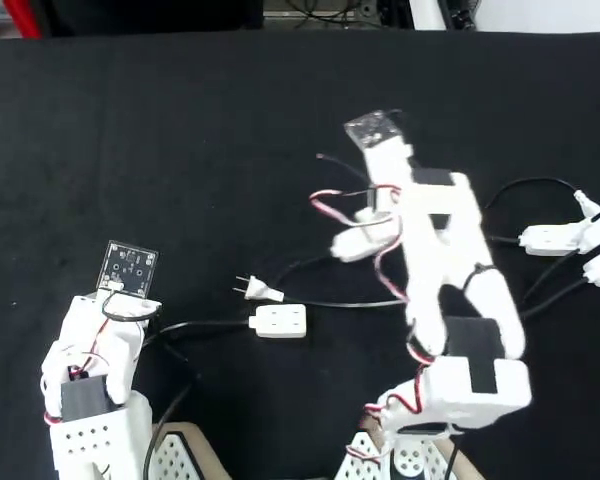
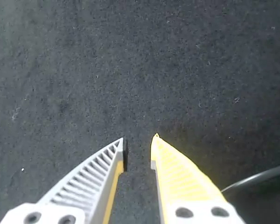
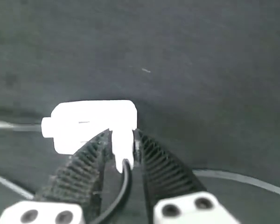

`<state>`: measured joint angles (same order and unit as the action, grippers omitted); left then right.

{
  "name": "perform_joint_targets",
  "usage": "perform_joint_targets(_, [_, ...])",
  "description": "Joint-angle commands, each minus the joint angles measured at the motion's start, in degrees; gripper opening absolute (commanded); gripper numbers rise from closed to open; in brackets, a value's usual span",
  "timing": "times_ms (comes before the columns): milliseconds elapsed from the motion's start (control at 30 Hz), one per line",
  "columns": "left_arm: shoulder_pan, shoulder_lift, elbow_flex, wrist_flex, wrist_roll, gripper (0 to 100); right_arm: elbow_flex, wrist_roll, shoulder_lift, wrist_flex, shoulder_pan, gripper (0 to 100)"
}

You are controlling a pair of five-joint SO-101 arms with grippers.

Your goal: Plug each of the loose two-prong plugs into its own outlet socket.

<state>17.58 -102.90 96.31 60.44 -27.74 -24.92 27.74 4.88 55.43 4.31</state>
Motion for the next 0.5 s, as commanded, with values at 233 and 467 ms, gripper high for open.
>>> perform_joint_targets(233, [0.22, -0.44, 1.1, -1.14, 0.18, 11, 8.31, 17.23, 0.04, -5.54, 20.31, 1.1])
perform_joint_targets(467, [0.22, -0.44, 1.1, -1.14, 0.18, 11, 11.74, 18.37, 0.04, -9.14, 26.99, 1.1])
